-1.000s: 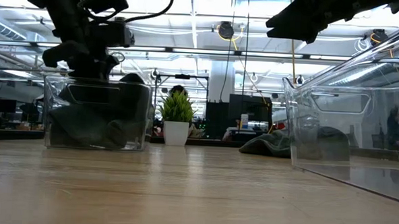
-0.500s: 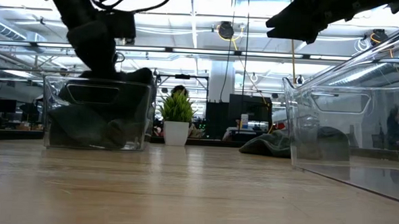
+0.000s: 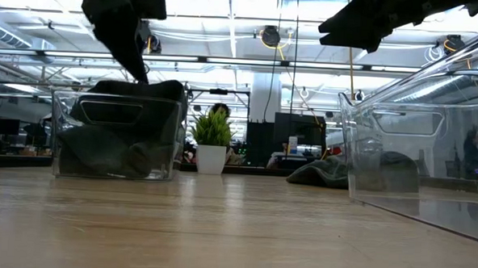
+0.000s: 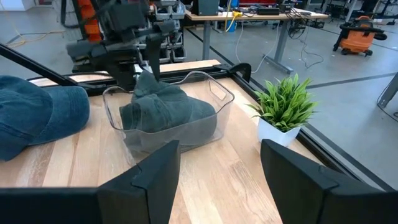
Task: Pick & Place hat
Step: Put the black cap into the top transparent bin
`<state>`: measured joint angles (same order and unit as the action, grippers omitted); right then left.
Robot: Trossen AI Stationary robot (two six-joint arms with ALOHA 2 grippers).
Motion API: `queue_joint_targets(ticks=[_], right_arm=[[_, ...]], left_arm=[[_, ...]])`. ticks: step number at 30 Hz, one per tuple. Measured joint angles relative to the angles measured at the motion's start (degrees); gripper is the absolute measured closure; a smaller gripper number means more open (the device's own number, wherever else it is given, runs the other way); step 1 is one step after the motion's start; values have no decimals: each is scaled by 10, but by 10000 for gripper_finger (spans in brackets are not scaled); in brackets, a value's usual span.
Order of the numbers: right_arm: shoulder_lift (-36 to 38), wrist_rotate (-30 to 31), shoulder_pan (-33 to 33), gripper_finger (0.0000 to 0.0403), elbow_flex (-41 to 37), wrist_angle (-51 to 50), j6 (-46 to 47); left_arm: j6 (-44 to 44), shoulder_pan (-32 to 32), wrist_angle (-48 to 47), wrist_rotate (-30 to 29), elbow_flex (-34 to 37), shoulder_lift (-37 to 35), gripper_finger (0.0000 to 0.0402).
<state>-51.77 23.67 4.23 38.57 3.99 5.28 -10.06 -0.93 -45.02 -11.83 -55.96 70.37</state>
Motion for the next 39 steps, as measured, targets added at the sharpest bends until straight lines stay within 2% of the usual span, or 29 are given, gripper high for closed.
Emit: queue_joint_targets(ticks=[4,8,11,14,18,22,25,28,33,37,39], right_arm=[[0,0,0,190,0,0,0],[0,0,0,190,0,0,0],[0,0,0,190,0,-2,0],[0,0,0,190,0,-8,0],[0,0,0,190,0,-8,0],[0,0,0,190,0,-9,1],[0,0,0,190,0,-9,1],[0,0,0,190,0,-8,1],[0,0,0,190,0,-9,1],[0,0,0,190,0,-9,1],[0,0,0,190,0,-9,1]], left_arm=[[8,0,-42,-10,-40,0,87],[-15,0,-117,-111,-56,0,91],[-40,8,-180,-174,-49,0,113],[-55,19,-175,-170,-28,0,157],[-51,25,-125,-155,9,0,250],[-39,35,-63,-46,41,0,339],[-44,36,-40,30,55,0,388],[-53,37,-44,33,58,0,391],[-51,37,-46,-48,59,2,377],[-47,38,-46,-95,59,11,394],[-55,44,-46,-98,59,19,397]])
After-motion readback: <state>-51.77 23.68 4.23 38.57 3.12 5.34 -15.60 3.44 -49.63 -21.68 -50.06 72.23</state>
